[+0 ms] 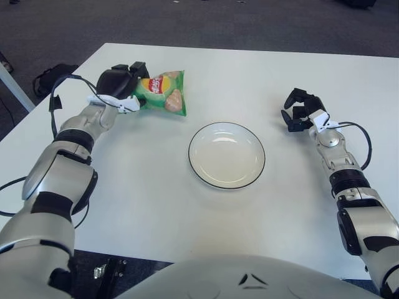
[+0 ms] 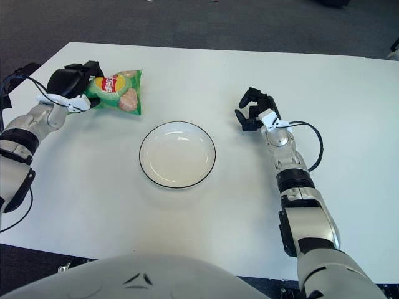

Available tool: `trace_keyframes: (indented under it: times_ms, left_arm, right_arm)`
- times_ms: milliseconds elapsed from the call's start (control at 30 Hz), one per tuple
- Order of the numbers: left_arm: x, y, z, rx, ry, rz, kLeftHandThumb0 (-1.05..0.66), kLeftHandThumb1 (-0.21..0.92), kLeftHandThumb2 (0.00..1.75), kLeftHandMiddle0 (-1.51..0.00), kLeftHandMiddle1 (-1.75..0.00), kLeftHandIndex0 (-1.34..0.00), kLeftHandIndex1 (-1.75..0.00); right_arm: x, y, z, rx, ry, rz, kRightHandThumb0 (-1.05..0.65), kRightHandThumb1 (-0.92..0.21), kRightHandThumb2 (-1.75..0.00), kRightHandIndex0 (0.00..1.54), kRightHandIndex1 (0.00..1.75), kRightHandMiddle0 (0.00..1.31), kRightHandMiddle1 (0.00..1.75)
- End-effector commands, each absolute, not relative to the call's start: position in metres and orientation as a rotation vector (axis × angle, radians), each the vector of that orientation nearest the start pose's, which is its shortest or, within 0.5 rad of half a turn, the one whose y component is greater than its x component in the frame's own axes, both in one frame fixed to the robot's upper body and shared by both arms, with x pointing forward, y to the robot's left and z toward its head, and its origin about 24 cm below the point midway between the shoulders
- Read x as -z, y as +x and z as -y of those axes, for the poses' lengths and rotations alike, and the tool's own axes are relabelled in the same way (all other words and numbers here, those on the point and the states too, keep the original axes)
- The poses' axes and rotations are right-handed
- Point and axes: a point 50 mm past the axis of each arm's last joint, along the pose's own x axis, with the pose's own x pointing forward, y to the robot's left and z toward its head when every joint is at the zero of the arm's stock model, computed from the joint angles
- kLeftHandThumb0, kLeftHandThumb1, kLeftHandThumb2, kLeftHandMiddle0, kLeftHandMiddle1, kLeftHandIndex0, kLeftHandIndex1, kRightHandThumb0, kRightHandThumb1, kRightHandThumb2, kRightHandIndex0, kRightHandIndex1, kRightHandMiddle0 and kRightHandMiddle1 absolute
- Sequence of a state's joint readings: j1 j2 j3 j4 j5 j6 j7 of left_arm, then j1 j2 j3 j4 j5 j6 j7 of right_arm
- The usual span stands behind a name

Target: Put the snack into the plate.

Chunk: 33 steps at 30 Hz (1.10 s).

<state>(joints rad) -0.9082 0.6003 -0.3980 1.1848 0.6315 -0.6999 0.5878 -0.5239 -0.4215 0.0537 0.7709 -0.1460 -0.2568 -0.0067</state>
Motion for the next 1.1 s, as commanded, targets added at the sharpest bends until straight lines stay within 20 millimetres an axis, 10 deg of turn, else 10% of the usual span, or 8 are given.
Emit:
trace_keyframes:
  times_ms: [0, 1067]
  left_arm:
    - [-0.166, 0.373, -0.222, -0.134, 1.035, 0.691, 0.00, 0.04, 1.61, -0.85, -1.66, -0.59, -1.75]
    - [-0.202, 0.346, -0.167, -0.191, 0.677, 1.098, 0.00, -0.08, 1.75, -0.91, -1.70, -0.69, -1.75]
  right_arm:
    - [-0.011, 0.318, 0.234, -0.067, -0.603, -0.233, -0.49, -0.30, -1.34, 1.13, 1.75, 0.63, 1.75]
    - [-0.011, 0.320, 0.232, -0.109, -0.662, -0.240, -0.50, -0.28, -1.36, 1.12, 1.75, 0.65, 1.75]
